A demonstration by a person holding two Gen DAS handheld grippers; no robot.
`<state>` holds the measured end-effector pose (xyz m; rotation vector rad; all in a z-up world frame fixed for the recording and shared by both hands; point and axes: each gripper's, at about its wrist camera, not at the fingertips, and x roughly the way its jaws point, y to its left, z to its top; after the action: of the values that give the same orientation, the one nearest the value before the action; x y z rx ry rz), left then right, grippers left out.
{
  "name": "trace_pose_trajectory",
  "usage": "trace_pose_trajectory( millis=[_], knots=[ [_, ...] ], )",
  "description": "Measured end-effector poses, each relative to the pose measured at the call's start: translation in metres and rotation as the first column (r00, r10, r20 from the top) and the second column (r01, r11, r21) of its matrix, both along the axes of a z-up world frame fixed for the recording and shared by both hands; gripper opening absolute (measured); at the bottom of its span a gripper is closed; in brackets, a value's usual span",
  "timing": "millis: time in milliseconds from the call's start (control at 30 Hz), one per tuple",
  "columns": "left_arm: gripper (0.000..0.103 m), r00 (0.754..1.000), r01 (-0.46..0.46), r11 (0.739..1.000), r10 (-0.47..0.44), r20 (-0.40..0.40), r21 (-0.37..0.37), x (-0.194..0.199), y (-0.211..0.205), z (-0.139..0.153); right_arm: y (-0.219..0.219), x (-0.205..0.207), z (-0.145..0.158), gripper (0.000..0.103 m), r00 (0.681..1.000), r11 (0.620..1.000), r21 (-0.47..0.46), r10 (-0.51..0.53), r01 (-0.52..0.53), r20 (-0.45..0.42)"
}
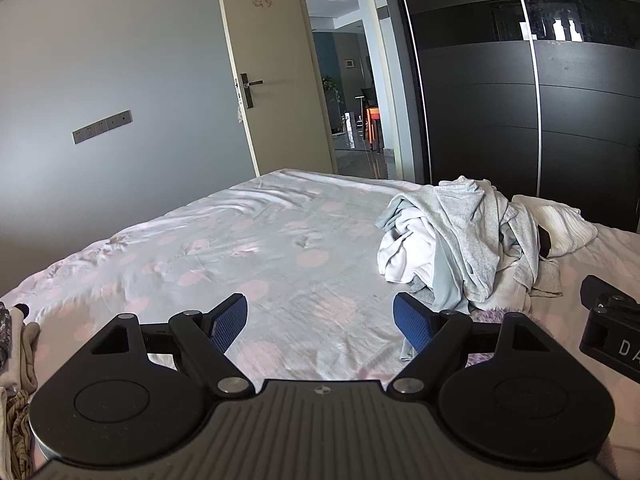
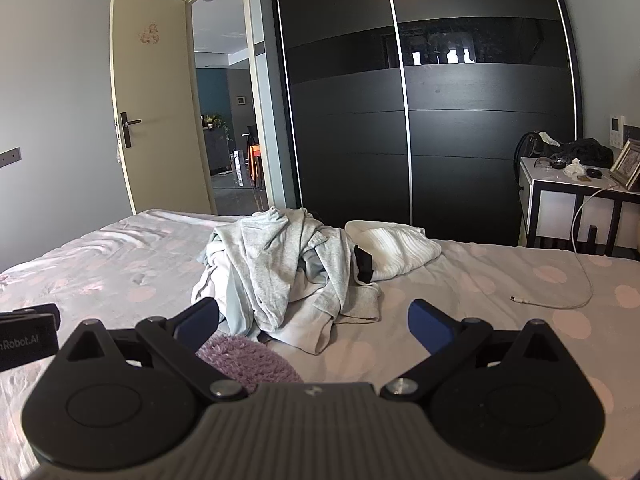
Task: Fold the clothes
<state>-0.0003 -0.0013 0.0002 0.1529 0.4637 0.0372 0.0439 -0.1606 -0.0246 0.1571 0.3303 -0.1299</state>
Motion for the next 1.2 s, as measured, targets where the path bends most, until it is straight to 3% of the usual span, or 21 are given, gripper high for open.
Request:
trace_pose_trajectory(
  millis=[500,1200],
  knots=[
    [0.08,0.999,0.042,0.998,-0.041,-0.006,0.046,-0.001,-0.013,0.0,-0.002,-0.002,0.005,0.102,0.999,0.999,-0.002,0.033,-0.033,0.01],
    [0.08,0.999,0.034,0.998,-0.033,-0.02,0.044,-0.001,-0.014,-0.001,-0.005,0.0,0.002,0.102,0.998,0.998,0.02,0.062,-0.062,-0.005]
  ],
)
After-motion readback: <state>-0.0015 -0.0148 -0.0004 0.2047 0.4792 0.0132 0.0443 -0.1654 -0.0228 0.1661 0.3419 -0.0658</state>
